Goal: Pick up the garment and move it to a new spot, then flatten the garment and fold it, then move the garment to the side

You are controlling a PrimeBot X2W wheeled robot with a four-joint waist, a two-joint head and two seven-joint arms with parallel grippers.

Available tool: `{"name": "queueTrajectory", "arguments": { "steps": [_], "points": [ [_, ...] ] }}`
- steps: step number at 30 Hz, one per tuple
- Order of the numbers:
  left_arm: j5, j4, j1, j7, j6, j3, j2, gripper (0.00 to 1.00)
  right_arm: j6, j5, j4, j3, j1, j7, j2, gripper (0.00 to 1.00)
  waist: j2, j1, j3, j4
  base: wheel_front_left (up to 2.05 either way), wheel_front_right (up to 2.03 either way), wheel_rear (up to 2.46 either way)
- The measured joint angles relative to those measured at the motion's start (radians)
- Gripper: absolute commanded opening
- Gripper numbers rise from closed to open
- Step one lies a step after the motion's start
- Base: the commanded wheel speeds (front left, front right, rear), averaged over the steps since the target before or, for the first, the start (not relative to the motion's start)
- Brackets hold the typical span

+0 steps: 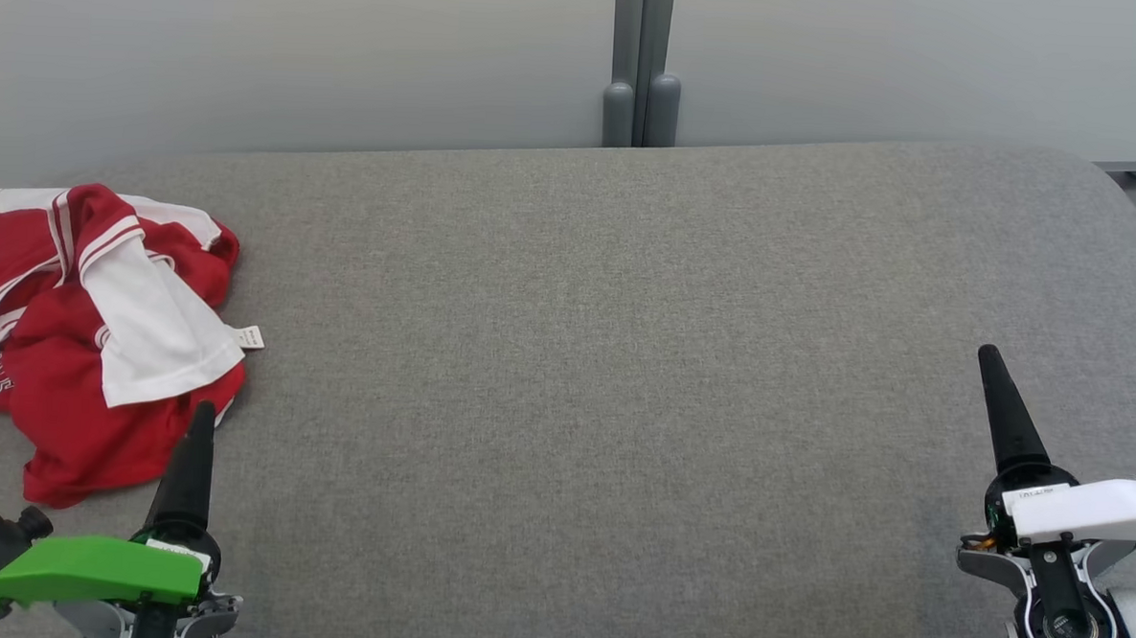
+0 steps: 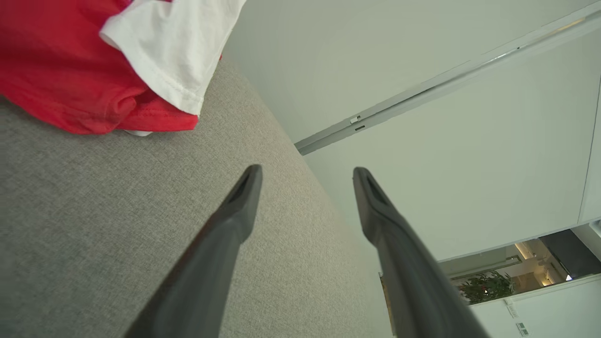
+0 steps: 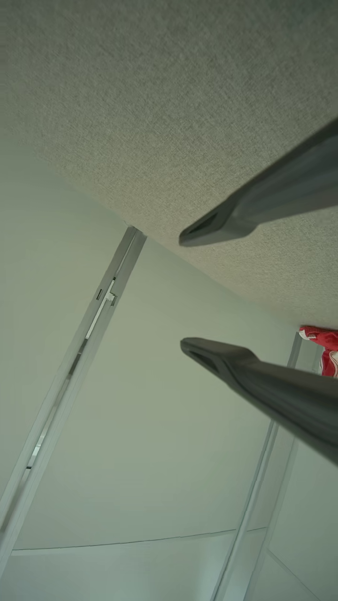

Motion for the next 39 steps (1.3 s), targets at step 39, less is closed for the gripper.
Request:
{"name": "queueTrajectory", "arguments": {
  "steps": [39],
  "points": [
    [0.537, -0.114, 0.0, -0.129, 0.124, -0.142, 0.067, 1.0, -0.124, -0.595, -0.103, 0.168, 0.002, -0.121, -0.066, 1.0, 0.0, 0.0, -0.006, 0.001, 0.0, 0.0, 0.0]
  ]
}}
